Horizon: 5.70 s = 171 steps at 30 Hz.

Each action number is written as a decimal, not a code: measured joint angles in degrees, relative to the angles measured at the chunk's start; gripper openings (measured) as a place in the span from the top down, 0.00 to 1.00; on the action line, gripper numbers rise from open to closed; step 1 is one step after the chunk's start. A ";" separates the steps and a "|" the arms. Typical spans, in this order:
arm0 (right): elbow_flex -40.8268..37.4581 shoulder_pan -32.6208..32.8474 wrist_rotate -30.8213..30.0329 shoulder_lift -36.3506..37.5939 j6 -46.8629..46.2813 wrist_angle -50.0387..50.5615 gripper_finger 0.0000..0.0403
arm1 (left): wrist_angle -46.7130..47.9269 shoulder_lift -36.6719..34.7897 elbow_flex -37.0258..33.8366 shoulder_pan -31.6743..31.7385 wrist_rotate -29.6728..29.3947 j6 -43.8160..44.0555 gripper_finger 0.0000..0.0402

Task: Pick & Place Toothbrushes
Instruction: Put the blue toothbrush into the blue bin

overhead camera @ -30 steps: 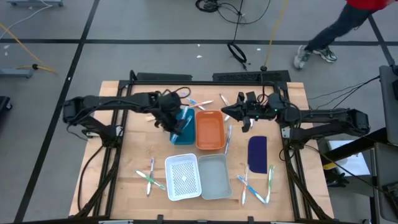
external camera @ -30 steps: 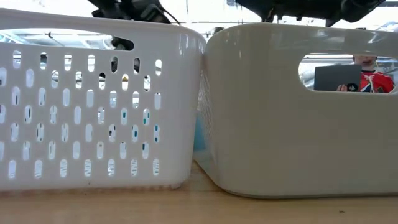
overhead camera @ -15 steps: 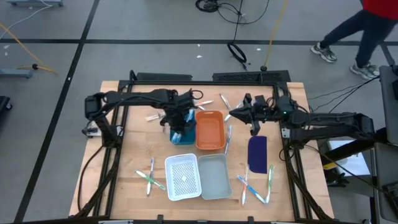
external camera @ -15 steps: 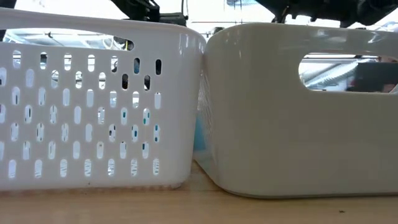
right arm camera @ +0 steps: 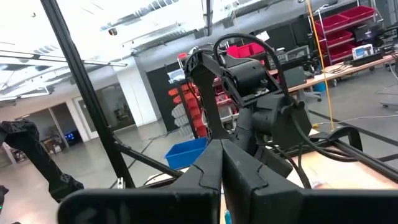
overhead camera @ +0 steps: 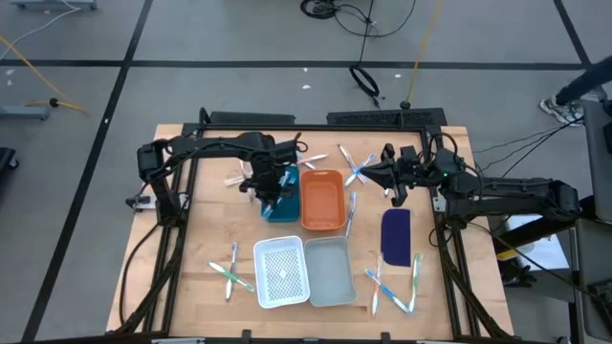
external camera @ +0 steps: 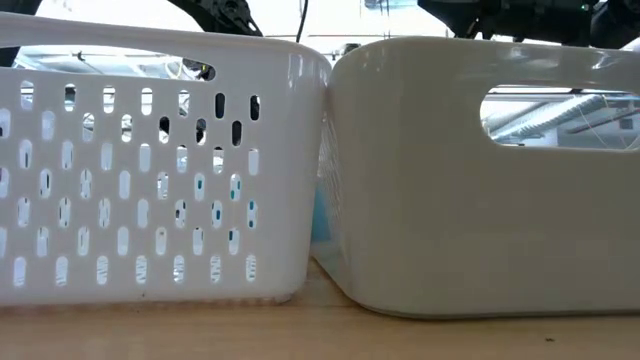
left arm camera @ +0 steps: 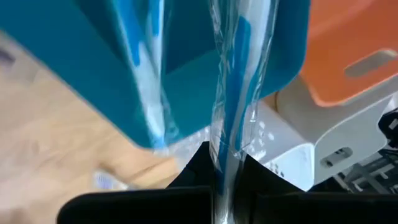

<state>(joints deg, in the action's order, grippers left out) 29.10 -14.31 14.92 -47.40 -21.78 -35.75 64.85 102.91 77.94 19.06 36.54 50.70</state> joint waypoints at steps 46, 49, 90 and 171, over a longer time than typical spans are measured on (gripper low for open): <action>0.00 0.00 0.37 0.10 -0.01 -0.26 1.00 | 0.43 7.48 3.93 2.23 -1.24 0.67 0.95; 0.00 -0.01 0.37 0.10 -0.02 -0.28 1.00 | -0.52 7.48 3.93 2.30 -1.20 0.61 0.93; 0.04 -0.01 1.65 0.09 -1.12 0.88 1.00 | 2.09 -14.87 3.89 -0.38 -23.97 -0.94 0.52; 21.94 44.73 -2.94 -16.03 -50.94 72.45 1.00 | -35.07 -71.23 -50.73 -2.20 -40.88 -24.03 0.52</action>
<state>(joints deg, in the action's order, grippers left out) 51.05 30.42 11.98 -63.42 -72.72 36.70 29.78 31.68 27.20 16.86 -4.33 26.67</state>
